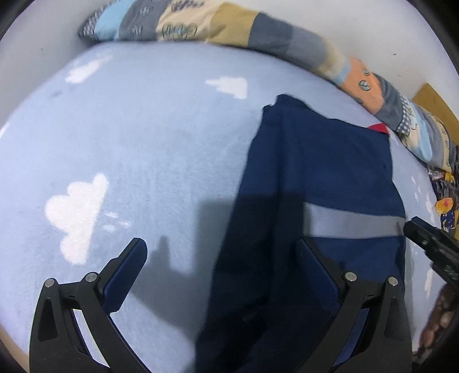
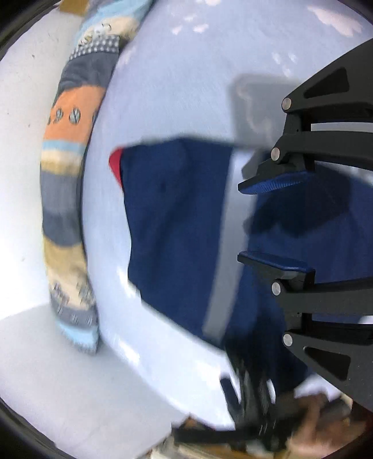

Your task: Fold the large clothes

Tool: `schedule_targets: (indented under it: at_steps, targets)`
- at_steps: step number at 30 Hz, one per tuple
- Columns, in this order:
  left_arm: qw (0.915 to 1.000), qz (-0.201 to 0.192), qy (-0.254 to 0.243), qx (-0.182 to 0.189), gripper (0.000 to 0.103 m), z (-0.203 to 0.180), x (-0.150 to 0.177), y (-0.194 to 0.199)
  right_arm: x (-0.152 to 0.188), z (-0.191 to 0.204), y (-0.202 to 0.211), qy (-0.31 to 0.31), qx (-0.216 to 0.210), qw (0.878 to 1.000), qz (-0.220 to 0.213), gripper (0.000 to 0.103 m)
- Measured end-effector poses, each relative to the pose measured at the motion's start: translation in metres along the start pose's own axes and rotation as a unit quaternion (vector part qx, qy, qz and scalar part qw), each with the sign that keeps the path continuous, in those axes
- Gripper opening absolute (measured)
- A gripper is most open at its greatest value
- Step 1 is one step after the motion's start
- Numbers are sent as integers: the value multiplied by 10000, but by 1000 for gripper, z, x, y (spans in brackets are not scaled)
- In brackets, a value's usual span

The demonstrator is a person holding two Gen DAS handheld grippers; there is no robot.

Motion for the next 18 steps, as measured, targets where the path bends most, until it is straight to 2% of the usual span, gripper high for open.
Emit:
schedule_targets:
  at_steps: [2, 4, 8, 9, 12, 14, 18]
  targets:
    - [9996, 184, -192, -43, 103, -2, 0, -12, -5, -9, -20, 17, 182, 9997, 132, 44]
    - [9994, 250, -240, -98, 103, -4, 2, -22, -1, -13, -38, -86, 106, 9994, 311, 45]
    - [9991, 332, -232, -80, 103, -5, 4, -28, 4, -12, -44, -10, 5, 9991, 419, 54]
    - [9992, 388, -130, 23, 103, -3, 2, -27, 3, -12, -43, -31, -51, 9991, 423, 54]
    - [9958, 388, 348, 746, 103, 13, -8, -13, 1, -21, -26, -402, -451, 9979, 248, 54]
    - [9939, 343, 556, 888, 103, 24, -13, -6, -4, -33, -16, -796, -916, 9925, 131, 54]
    - [9852, 549, 939, 1328, 103, 44, -13, -9, 2, -63, 8, -1343, -1297, 9824, -62, 59]
Point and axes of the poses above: each gripper's, at about its wrist camera, not at the fingertips, and y roughly against the way its jaws point, z to its left, x to its underside, the point moved 3 cm from there along -y, roughly the way its jaws point, and after that the axes turned 6 degrees about -x, right-handed, at the moved point
